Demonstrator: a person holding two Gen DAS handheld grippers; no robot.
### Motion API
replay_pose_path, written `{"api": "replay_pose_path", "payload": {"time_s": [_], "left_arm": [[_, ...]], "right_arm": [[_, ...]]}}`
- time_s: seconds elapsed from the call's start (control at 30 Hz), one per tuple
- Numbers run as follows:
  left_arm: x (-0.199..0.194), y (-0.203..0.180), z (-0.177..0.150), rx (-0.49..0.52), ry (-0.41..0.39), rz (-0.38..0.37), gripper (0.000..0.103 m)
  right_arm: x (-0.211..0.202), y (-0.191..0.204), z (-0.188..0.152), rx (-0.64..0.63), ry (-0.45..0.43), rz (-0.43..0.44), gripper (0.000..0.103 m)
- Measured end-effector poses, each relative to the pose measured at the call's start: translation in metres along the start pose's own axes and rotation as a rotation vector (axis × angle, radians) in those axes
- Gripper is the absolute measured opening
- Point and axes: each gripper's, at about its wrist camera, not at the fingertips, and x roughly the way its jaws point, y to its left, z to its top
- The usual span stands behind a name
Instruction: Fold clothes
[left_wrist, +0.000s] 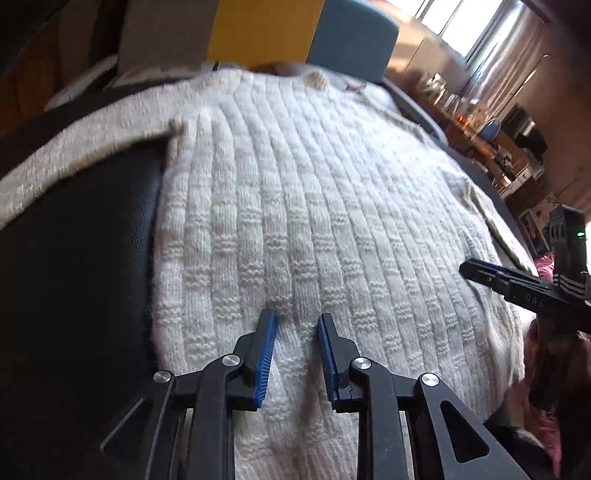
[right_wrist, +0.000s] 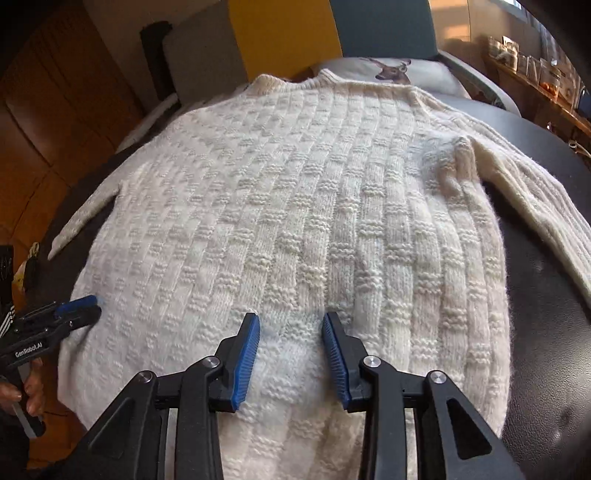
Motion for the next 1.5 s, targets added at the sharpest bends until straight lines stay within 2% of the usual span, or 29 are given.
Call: {"api": "replay_pose_path", "payload": {"time_s": [0.07,0.13,0.2,0.27,0.33,0.43,0.53,0.57,0.63,0.73,0.83,1.0,1.07,1.13,1.2,1.27,1.37,1.43,1.5], "left_arm": [[-0.001,0.0,0.004,-0.012,0.016,0.02,0.024],[0.004,0.009,0.009,-0.028,0.028,0.036,0.024],[0.0,-0.001,0.014,-0.041,0.035,0.06,0.024],[-0.018,-0.02,0.013,-0.005,0.014,0.057,0.025],[-0.034,-0.05,0.005,0.107,-0.02,0.003,0.029],[-0.052,-0.099,-0.014,0.311,-0.042,-0.089,0.035],[-0.05,-0.143,-0.04,0.508,-0.016,-0.169,0.037],[-0.045,-0.151,-0.045,0.545,0.003,-0.181,0.038],[-0.032,-0.164,-0.052,0.579,0.045,-0.19,0.039],[-0.007,-0.167,-0.047,0.534,0.111,-0.191,0.04],[0.014,-0.152,-0.035,0.427,0.144,-0.167,0.041],[0.022,-0.119,-0.022,0.198,0.171,-0.307,0.042],[0.023,-0.114,-0.021,0.16,0.173,-0.327,0.042],[0.022,-0.113,-0.022,0.144,0.172,-0.332,0.042],[0.02,-0.117,-0.023,0.145,0.171,-0.324,0.042],[0.018,-0.118,-0.022,0.13,0.171,-0.327,0.042],[0.012,-0.109,-0.014,0.042,0.16,-0.376,0.042],[0.003,-0.097,-0.004,-0.032,0.135,-0.439,0.042],[0.003,-0.098,-0.002,-0.001,0.129,-0.411,0.042]], "right_arm": [[-0.001,-0.007,-0.003,0.003,-0.026,0.024,0.028],[-0.007,-0.017,0.0,0.058,-0.017,0.078,0.028],[-0.013,-0.027,0.002,0.116,-0.007,0.134,0.03],[-0.034,-0.04,-0.005,0.176,-0.034,0.233,0.031],[-0.056,-0.056,-0.019,0.238,-0.058,0.326,0.033],[-0.081,-0.081,-0.057,0.325,-0.055,0.425,0.036],[-0.1,-0.105,-0.101,0.417,-0.072,0.376,0.037],[-0.105,-0.114,-0.116,0.456,-0.081,0.36,0.037],[-0.103,-0.129,-0.137,0.536,-0.082,0.383,0.038],[-0.093,-0.136,-0.149,0.571,-0.075,0.429,0.04],[-0.077,-0.134,-0.146,0.59,-0.069,0.491,0.04],[-0.061,-0.137,-0.145,0.685,-0.091,0.597,0.041],[-0.058,-0.136,-0.146,0.698,-0.113,0.616,0.041],[-0.059,-0.132,-0.144,0.648,-0.123,0.598,0.041],[-0.062,-0.125,-0.139,0.619,-0.107,0.514,0.023],[-0.067,-0.111,-0.132,0.56,-0.098,0.401,0.016],[-0.099,-0.088,-0.102,0.457,-0.188,0.388,0.011],[-0.122,-0.073,-0.081,0.387,-0.249,0.382,0.007],[-0.15,-0.066,-0.059,0.323,-0.328,0.352,0.007]]}}
